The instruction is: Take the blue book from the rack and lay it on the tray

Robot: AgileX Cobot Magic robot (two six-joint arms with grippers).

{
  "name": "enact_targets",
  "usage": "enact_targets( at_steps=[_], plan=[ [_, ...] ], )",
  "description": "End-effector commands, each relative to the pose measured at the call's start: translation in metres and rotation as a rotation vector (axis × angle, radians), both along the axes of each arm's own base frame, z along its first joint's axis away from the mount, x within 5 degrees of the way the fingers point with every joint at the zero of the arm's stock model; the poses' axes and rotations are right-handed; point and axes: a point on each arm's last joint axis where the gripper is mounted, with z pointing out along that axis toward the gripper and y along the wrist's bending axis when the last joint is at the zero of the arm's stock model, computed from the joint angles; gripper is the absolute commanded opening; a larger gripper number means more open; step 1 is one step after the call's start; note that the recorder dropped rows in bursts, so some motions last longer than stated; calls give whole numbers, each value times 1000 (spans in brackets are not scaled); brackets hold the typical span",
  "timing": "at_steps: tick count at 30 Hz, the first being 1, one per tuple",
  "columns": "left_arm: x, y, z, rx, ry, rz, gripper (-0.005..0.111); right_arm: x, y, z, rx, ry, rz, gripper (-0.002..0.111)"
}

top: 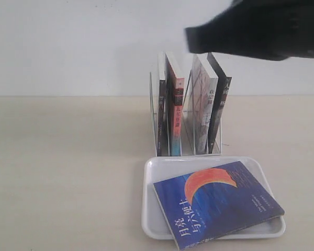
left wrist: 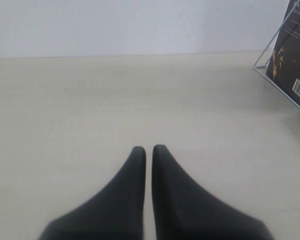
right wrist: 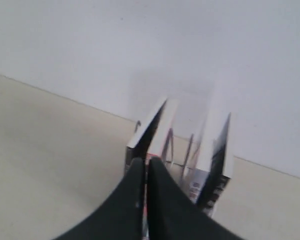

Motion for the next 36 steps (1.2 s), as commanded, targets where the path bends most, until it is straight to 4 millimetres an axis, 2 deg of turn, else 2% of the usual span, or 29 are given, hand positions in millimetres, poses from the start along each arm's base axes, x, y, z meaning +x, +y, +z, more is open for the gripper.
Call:
enact_targets(
  at_steps=[1, 5, 8, 11, 16, 19, 32, 36],
  plan=[
    [0, 0, 0, 6, -16, 2, 4, -21, -53, -1, 78, -70, -75, 1],
    [0, 0, 0, 6, -16, 2, 4, -50, -100, -15, 154, -126, -192, 1],
    [0, 0, 0, 6, -16, 2, 4, -72, -125, -32, 175, -173, -277, 1],
    [0, 0, 0, 6, -16, 2, 4, -89, -140, -52, 183, -210, -343, 1],
    [0, 0, 0, 6, -16, 2, 4, -109, -146, -79, 202, -283, -356, 1],
    [0, 0, 0, 6, -16, 2, 4, -116, -147, -87, 209, -312, -342, 1],
    [0, 0, 0, 6, -16, 2, 4, -121, -140, -84, 219, -357, -251, 1],
    [0, 0, 0, 6, -16, 2, 4, -121, -138, -87, 159, -339, -228, 1]
  ],
)
